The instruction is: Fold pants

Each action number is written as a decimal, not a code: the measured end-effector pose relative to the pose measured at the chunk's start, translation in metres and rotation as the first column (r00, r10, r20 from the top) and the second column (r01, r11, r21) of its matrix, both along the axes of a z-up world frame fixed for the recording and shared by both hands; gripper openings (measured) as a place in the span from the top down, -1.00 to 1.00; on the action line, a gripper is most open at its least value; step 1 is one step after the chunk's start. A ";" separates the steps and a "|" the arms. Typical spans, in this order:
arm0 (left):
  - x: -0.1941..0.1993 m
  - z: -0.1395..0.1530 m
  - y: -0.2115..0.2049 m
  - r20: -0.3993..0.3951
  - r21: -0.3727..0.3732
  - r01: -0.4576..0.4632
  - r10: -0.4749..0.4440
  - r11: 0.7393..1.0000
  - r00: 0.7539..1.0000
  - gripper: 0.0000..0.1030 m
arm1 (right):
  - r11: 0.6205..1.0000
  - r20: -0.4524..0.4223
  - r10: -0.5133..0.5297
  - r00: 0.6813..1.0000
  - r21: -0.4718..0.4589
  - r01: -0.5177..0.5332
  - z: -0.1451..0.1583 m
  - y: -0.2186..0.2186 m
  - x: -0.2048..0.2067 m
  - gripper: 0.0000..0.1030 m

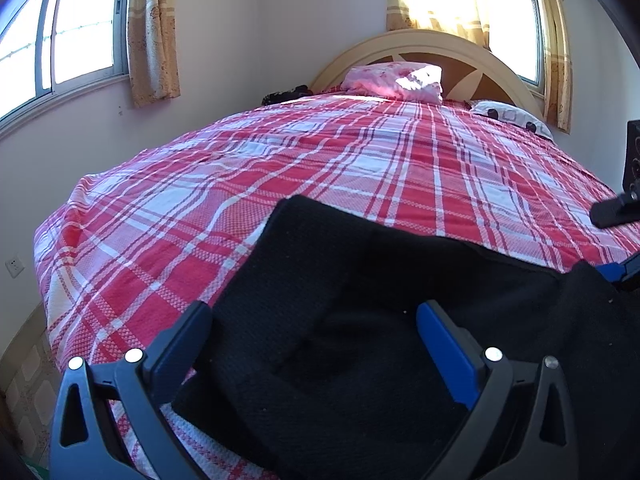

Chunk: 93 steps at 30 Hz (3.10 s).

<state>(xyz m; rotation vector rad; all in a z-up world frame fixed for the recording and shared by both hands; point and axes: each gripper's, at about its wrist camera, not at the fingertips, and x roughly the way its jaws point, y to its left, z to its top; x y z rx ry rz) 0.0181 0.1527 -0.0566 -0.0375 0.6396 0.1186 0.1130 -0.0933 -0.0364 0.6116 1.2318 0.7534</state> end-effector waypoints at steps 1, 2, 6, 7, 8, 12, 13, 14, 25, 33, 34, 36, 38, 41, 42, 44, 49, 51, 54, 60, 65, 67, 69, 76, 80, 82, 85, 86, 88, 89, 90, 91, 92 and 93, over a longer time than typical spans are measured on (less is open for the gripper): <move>0.000 0.000 0.000 0.000 -0.001 0.001 -0.001 1.000 1.000 -1.00 | 0.998 -0.012 -0.054 0.998 0.029 0.054 -0.004 -0.006 0.005 -0.45; 0.000 0.000 0.000 0.000 0.000 0.001 -0.001 1.000 1.000 -1.00 | 0.991 -0.039 -0.100 0.994 0.086 0.103 -0.009 -0.015 0.008 -0.43; 0.001 0.000 0.000 0.000 0.002 0.003 -0.003 1.000 1.000 -1.00 | 0.960 -0.007 -0.236 0.972 0.152 0.234 -0.012 -0.047 0.012 0.06; 0.001 0.000 0.000 0.000 0.000 0.004 -0.004 1.000 1.000 -1.00 | 0.959 0.002 -0.252 0.968 0.133 0.249 -0.012 -0.053 0.014 0.13; 0.001 0.000 0.000 0.002 -0.001 0.005 -0.005 1.000 1.000 -1.00 | 0.956 -0.014 -0.254 0.967 0.144 0.254 -0.015 -0.058 0.015 0.25; 0.001 -0.001 0.000 0.002 0.006 -0.002 0.002 1.000 1.000 -1.00 | 0.961 0.162 -0.276 0.947 0.028 0.275 0.016 -0.057 -0.003 0.26; 0.001 -0.001 0.000 0.003 0.007 -0.002 0.002 1.000 1.000 -1.00 | 0.963 0.200 -0.266 0.943 0.016 0.268 0.024 -0.051 -0.009 0.26; 0.001 -0.001 0.000 0.003 0.008 -0.003 0.003 1.000 1.000 -1.00 | 0.969 0.229 -0.244 0.942 0.017 0.247 0.031 -0.045 -0.016 0.26; -0.001 -0.001 0.000 0.001 0.006 0.004 -0.004 1.000 1.000 -1.00 | 0.953 0.285 -0.193 0.939 -0.175 0.249 -0.001 -0.024 -0.045 0.93; 0.001 -0.001 -0.002 -0.005 0.012 0.000 0.000 1.000 1.000 -1.00 | 0.820 0.436 -0.464 0.771 -0.119 0.560 0.048 -0.138 -0.144 0.82; 0.001 -0.001 -0.002 -0.006 0.013 0.000 0.000 1.000 1.000 -1.00 | 0.807 0.432 -0.473 0.767 -0.137 0.575 0.044 -0.145 -0.155 0.82; 0.002 -0.001 -0.002 -0.008 0.015 -0.002 0.002 1.000 1.000 -1.00 | 0.769 0.408 -0.502 0.763 -0.192 0.609 0.033 -0.171 -0.177 0.82; 0.003 -0.001 -0.002 -0.012 0.016 -0.003 0.003 1.000 1.000 -1.00 | 0.745 0.365 -0.567 0.738 -0.154 0.649 0.018 -0.209 -0.201 0.83; 0.004 -0.001 -0.002 -0.020 0.017 -0.004 0.005 1.000 1.000 -1.00 | 0.696 0.287 -0.677 0.678 -0.050 0.717 0.007 -0.261 -0.230 0.83; 0.004 -0.001 -0.002 -0.021 0.019 -0.005 0.006 1.000 1.000 -1.00 | 0.665 0.298 -0.704 0.644 -0.041 0.746 0.008 -0.281 -0.244 0.82; 0.004 -0.001 -0.003 -0.020 0.023 -0.008 0.009 1.000 1.000 -1.00 | 0.568 0.326 -0.765 0.555 -0.063 0.821 0.014 -0.313 -0.270 0.82; 0.005 -0.001 -0.005 -0.026 0.032 -0.019 0.020 0.999 0.999 -1.00 | 0.213 0.381 -0.900 0.211 -0.037 0.976 0.027 -0.404 -0.367 0.66; 0.005 -0.001 -0.005 -0.030 0.035 -0.022 0.023 0.999 0.999 -1.00 | 0.137 0.401 -0.903 0.152 -0.066 0.988 0.029 -0.431 -0.394 -0.37; 0.006 0.000 -0.005 -0.036 0.037 -0.024 0.026 0.999 0.999 -1.00 | 0.102 0.420 -0.894 0.154 -0.144 0.984 0.026 -0.458 -0.413 -0.48; 0.005 -0.001 -0.006 -0.035 0.046 -0.032 0.033 0.998 0.999 -1.00 | 0.213 0.389 -0.866 0.314 -0.282 0.936 0.000 -0.478 -0.406 -0.48; 0.005 -0.001 -0.006 -0.037 0.048 -0.034 0.036 0.998 0.999 -1.00 | 0.262 0.424 -0.785 0.451 -0.433 0.863 -0.002 -0.455 -0.388 -0.27; 0.005 -0.001 -0.006 -0.036 0.050 -0.036 0.038 0.998 0.999 -1.00 | 0.278 0.419 -0.774 0.474 -0.448 0.850 -0.003 -0.447 -0.389 0.01; 0.005 -0.001 -0.006 -0.035 0.050 -0.037 0.038 0.998 0.999 -1.00 | 0.293 0.411 -0.785 0.464 -0.414 0.862 -0.004 -0.445 -0.397 0.57; 0.005 0.000 -0.006 -0.036 0.045 -0.035 0.037 0.998 0.999 -1.00 | 0.259 0.439 -0.814 0.380 -0.310 0.915 0.014 -0.426 -0.402 0.71; 0.005 0.000 -0.006 -0.034 0.043 -0.035 0.037 0.998 0.999 -1.00 | 0.292 0.576 -0.670 0.469 -0.377 0.879 0.066 -0.366 -0.369 0.71; 0.004 0.001 -0.006 -0.030 0.040 -0.034 0.035 0.999 0.999 -1.00 | 0.355 0.609 -0.596 0.524 -0.386 0.852 0.090 -0.326 -0.347 0.71; 0.004 0.001 -0.006 -0.026 0.036 -0.032 0.033 0.999 0.999 -1.00 | 0.463 0.638 -0.447 0.627 -0.435 0.772 0.111 -0.255 -0.312 0.71; 0.003 0.001 -0.005 -0.026 0.035 -0.031 0.032 0.999 0.999 -1.00 | 0.484 0.648 -0.382 0.659 -0.467 0.740 0.112 -0.230 -0.298 0.71; 0.003 0.000 -0.005 -0.024 0.030 -0.028 0.029 0.999 0.999 -1.00 | 0.542 0.648 -0.263 0.715 -0.513 0.665 0.107 -0.177 -0.276 0.71; 0.003 0.001 -0.005 -0.023 0.028 -0.027 0.028 0.999 0.999 -1.00 | 0.566 0.640 -0.234 0.732 -0.522 0.638 0.102 -0.159 -0.271 0.71; 0.003 0.001 -0.005 -0.022 0.026 -0.026 0.027 0.999 0.999 -1.00 | 0.591 0.631 -0.197 0.751 -0.535 0.604 0.094 -0.138 -0.261 0.71; 0.003 0.000 -0.004 -0.021 0.025 -0.026 0.026 0.999 0.999 -1.00 | 0.599 0.627 -0.161 0.763 -0.552 0.580 0.086 -0.119 -0.253 0.71; 0.002 0.000 -0.004 -0.021 0.025 -0.025 0.025 0.999 0.999 -1.00 | 0.598 0.626 -0.121 0.771 -0.574 0.560 0.077 -0.100 -0.245 0.71; 0.002 0.000 -0.004 -0.020 0.023 -0.023 0.024 0.999 1.000 -1.00 | 0.590 0.625 -0.077 0.777 -0.599 0.541 0.066 -0.079 -0.237 0.71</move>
